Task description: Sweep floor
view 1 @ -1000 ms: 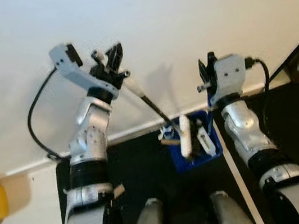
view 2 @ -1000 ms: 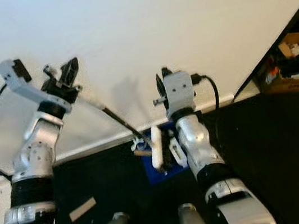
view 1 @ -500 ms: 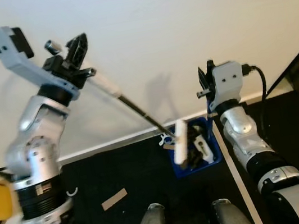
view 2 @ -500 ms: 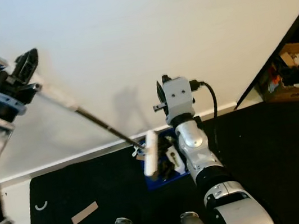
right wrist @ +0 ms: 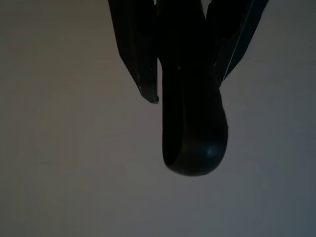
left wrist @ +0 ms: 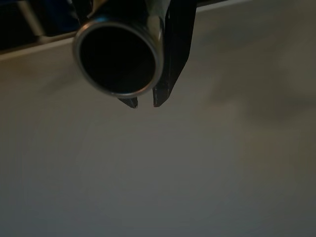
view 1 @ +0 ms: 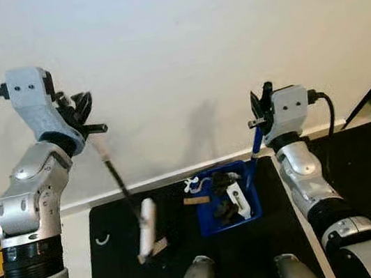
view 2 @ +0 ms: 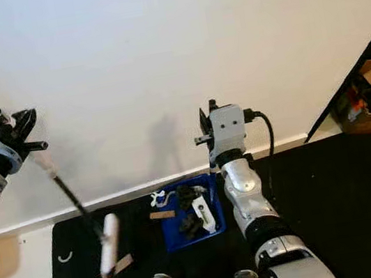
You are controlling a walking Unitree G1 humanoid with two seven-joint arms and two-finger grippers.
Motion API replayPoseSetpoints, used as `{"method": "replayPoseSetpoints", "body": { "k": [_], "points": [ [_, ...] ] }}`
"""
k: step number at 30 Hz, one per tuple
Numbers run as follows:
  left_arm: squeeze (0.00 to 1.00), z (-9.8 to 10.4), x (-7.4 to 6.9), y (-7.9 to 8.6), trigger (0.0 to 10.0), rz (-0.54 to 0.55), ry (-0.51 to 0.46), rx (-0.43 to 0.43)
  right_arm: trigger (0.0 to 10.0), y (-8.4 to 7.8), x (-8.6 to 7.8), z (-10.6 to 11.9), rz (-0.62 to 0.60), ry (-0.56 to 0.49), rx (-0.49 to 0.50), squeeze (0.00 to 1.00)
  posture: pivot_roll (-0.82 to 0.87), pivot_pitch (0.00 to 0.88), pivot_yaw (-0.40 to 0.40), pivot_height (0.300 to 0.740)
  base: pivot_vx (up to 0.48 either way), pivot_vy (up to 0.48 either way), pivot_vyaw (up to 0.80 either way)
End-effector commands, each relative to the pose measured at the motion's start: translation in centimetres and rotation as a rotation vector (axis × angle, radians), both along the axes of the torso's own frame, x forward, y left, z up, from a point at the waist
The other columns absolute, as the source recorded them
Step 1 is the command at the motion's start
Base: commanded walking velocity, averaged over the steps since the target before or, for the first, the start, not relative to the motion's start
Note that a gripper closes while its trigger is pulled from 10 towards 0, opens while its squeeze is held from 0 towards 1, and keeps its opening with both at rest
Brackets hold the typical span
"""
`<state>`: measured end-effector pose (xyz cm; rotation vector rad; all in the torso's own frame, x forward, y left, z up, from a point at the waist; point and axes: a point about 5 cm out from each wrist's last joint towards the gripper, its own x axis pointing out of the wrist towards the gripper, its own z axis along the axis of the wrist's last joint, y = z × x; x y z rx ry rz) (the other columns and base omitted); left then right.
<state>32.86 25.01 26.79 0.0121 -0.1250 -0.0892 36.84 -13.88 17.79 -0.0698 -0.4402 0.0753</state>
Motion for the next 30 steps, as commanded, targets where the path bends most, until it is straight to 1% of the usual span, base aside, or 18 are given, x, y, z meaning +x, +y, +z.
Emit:
{"method": "replayPoseSetpoints", "body": {
  "k": [1,2,3,5,7,8,9,10,12,14,16,17,20,23,25,27,29,30],
  "points": [
    [0.0,1.1,-0.3,1.0,10.0,0.047,-0.04,0.063,10.0,-0.1,-0.4,0.9,0.003,-0.072,0.035,0.0,0.14,0.261,0.144,0.74,0.0,0.0,0.0],
    [0.0,1.2,-0.2,1.5,10.0,0.082,-0.035,0.106,10.0,-0.2,-0.5,1.1,0.007,-0.081,0.058,0.0,0.14,0.253,0.145,0.74,0.0,0.0,0.0],
    [0.0,1.2,-0.2,1.5,10.0,0.082,-0.035,0.106,10.0,-0.2,-0.5,1.1,0.007,-0.081,0.058,0.0,0.14,0.253,0.145,0.74,0.0,0.0,0.0],
    [0.0,1.2,-0.1,2.0,10.0,0.113,-0.021,0.133,10.0,-0.2,-0.6,1.2,0.013,-0.087,0.082,0.0,0.14,0.251,0.146,0.74,0.0,0.0,0.0],
    [0.0,1.3,0.1,3.2,10.0,0.179,0.0,0.175,10.0,0.0,-1.0,1.8,0.042,-0.11,0.14,0.0,0.14,0.245,0.148,0.74,0.0,0.0,0.0],
    [0.0,1.4,0.2,3.6,10.0,0.196,-0.002,0.182,10.0,0.1,-1.2,2.0,0.057,-0.116,0.166,0.0,0.14,0.245,0.148,0.74,0.0,0.0,0.0],
    [0.0,1.4,0.2,3.6,10.0,0.196,-0.002,0.182,10.0,0.1,-1.2,2.0,0.057,-0.116,0.166,0.0,0.14,0.245,0.148,0.74,0.0,0.0,0.0],
    [0.0,1.6,0.1,4.2,10.0,0.22,0.0,0.19,10.0,0.3,-1.8,2.3,0.093,-0.121,0.225,0.0,0.14,0.242,0.154,0.74,0.0,0.0,0.0],
    [0.0,1.7,0.1,4.4,10.0,0.225,0.001,0.189,10.0,0.4,-1.9,2.3,0.103,-0.123,0.236,0.0,0.15,0.241,0.158,0.74,0.0,0.0,0.0],
    [0.0,1.6,0.1,4.7,10.0,0.24,0.029,0.169,10.0,0.3,-2.4,2.3,0.112,-0.12,0.292,0.0,0.15,0.239,0.164,0.74,0.0,0.0,0.0],
    [0.0,1.1,0.1,4.9,10.0,0.243,0.099,0.147,10.0,0.1,-2.9,2.2,0.123,-0.111,0.381,0.0,0.15,0.234,0.17,0.74,0.0,0.0,0.0],
    [0.0,0.6,0.0,4.7,10.0,0.226,0.148,0.147,10.0,-0.1,-3.2,2.1,0.128,-0.104,0.423,0.0,0.15,0.229,0.173,0.74,0.0,0.0,0.0],
    [0.0,0.0,-0.2,4.3,10.0,0.201,0.187,0.177,10.0,-0.3,-3.7,1.6,0.13,-0.097,0.397,0.0,0.14,0.223,0.174,0.74,0.0,0.0,0.0],
    [0.0,-0.7,-0.3,4.3,10.0,0.219,0.198,0.202,10.0,-0.6,-4.3,1.2,0.131,-0.082,0.355,0.0,0.14,0.217,0.172,0.74,0.0,0.0,0.0],
    [0.0,-1.7,-0.4,4.3,10.0,0.244,0.237,0.186,10.0,-0.9,-4.8,0.4,0.147,-0.043,0.374,0.0,0.12,0.202,0.162,0.74,0.0,0.0,0.0],
    [0.0,-2.3,-0.4,4.1,10.0,0.222,0.249,0.209,10.0,-0.9,-5.0,-0.1,0.148,-0.022,0.366,0.0,0.12,0.202,0.162,0.74,0.0,0.0,0.0],
    [0.0,-3.0,-0.5,3.8,10.0,0.213,0.27,0.234,10.0,-0.9,-5.2,-0.7,0.165,0.01,0.394,0.0,0.12,0.196,0.16,0.74,0.0,0.0,0.0],
    [0.0,-3.0,-0.5,3.8,10.0,0.213,0.27,0.234,10.0,-0.9,-5.2,-0.7,0.165,0.01,0.394,0.0,0.12,0.196,0.16,0.74,0.0,0.0,0.0]
  ]
}}
